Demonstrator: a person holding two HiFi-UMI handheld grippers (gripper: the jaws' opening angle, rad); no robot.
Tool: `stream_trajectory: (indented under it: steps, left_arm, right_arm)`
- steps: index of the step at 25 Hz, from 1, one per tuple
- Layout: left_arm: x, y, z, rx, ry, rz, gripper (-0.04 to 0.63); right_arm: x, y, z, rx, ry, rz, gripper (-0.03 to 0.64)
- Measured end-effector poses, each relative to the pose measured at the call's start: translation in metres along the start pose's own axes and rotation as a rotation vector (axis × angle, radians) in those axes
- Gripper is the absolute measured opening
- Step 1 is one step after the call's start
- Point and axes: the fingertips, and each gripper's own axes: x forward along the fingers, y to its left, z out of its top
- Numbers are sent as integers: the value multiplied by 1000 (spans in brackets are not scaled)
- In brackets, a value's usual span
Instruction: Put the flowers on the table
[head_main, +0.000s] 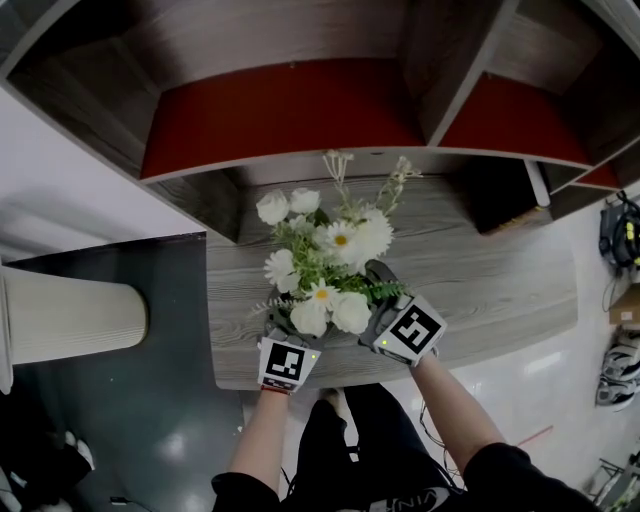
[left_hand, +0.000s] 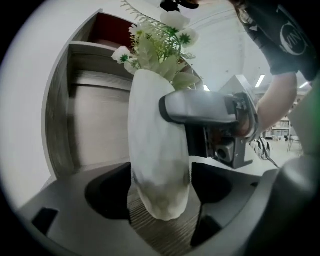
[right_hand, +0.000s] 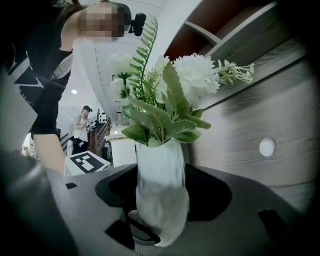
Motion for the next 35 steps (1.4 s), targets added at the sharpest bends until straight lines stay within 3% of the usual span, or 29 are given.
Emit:
stream_trajectory:
  steps: [3, 11, 15, 22, 35]
  left_arm:
    - [-1, 3, 0, -31, -3, 3, 334]
    - [2, 2, -2, -45, 10, -2, 331]
    - [-4, 4, -4, -53, 7, -10, 330]
    - [-3, 7, 1, -68, 18, -8, 330]
    - [-5, 6, 2, -88, 14, -6, 330]
  right_arm:
    - [1, -1, 4, -9, -15, -7, 305]
    - [1, -3, 4, -49, -17, 12, 313]
    - [0, 1, -5, 12, 27, 2, 318]
    - [4, -4, 5, -34, 7, 18, 325]
    - [1, -5, -6, 20, 26, 2, 358]
